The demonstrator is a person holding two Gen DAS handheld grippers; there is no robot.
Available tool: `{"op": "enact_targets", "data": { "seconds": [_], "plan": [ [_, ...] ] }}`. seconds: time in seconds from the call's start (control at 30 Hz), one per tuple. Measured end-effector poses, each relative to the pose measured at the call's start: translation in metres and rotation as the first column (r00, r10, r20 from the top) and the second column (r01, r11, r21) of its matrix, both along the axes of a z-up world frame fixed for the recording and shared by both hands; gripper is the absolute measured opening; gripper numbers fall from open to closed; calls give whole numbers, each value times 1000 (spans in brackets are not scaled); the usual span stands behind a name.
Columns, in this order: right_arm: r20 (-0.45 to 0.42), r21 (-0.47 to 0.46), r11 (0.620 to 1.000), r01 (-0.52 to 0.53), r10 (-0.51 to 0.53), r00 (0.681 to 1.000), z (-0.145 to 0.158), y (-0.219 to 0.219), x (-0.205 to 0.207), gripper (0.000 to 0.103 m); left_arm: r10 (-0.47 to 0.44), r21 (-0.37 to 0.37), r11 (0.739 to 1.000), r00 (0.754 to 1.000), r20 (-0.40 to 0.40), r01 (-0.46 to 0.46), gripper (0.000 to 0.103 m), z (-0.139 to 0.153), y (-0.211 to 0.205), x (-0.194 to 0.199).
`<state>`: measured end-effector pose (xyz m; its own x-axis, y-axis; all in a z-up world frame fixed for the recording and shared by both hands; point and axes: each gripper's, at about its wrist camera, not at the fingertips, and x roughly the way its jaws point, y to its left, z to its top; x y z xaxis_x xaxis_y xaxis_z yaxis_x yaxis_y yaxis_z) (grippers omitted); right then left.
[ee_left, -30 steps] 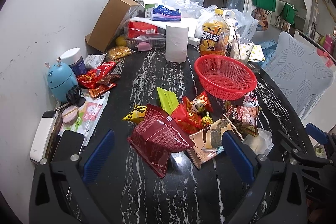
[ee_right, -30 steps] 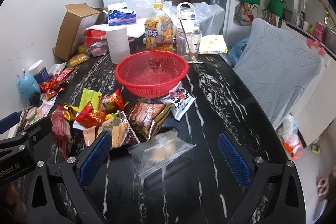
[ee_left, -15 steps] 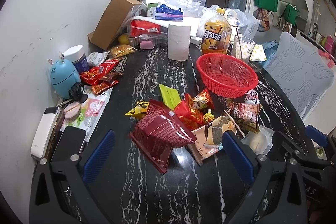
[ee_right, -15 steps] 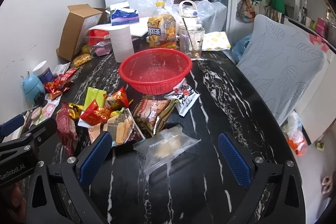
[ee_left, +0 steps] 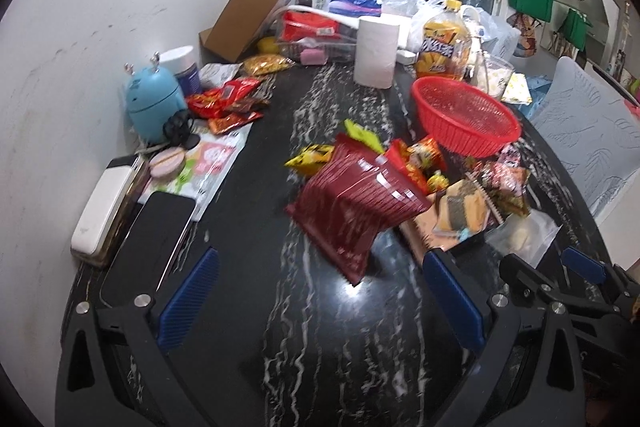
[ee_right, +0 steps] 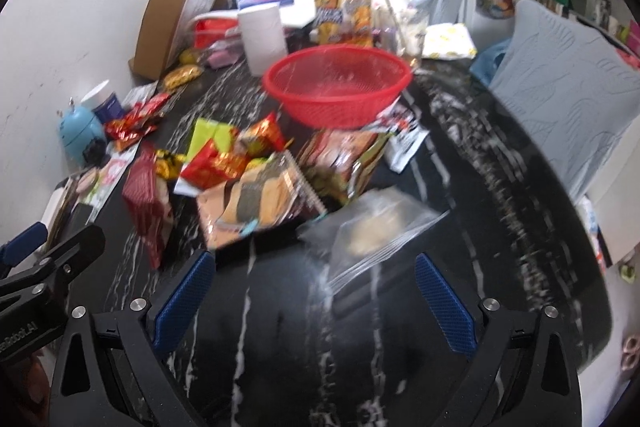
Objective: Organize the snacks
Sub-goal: 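Grasp the clear plastic food bag with the right tool while the left tool grasps the red chip bag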
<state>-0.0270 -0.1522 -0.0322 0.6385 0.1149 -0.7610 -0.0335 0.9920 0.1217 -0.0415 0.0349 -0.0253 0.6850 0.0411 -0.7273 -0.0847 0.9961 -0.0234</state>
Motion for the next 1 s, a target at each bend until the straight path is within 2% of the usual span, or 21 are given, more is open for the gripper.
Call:
{"op": "enact_targets", "data": {
  "seconds": [0.1,0.33,0.5,0.77,1.0],
  "plan": [
    [-24,5,1000,-21,21,999,-9,7,2,98,4,3,1000,1000,-11,-4,103,-7,5,-2],
    [-42,-20,999,-45,44,998,-19,18,9,98,-1,-47,999,999,-39,-1,103,-19,16,5],
    [-41,-41,999,-17,16,999,-17,11,19,98,-17,-47,999,1000,9,18,103,-13,12,16],
    [-70,-72,997,19,-24,997,-22,-2,40,98,-80,-36,996,996,-36,79,103,-28,3,57],
    [-103,-59,995,83,-89,991,-28,-24,56,98,-139,3,990,990,20,139,103,-26,-5,76]
  ]
}}
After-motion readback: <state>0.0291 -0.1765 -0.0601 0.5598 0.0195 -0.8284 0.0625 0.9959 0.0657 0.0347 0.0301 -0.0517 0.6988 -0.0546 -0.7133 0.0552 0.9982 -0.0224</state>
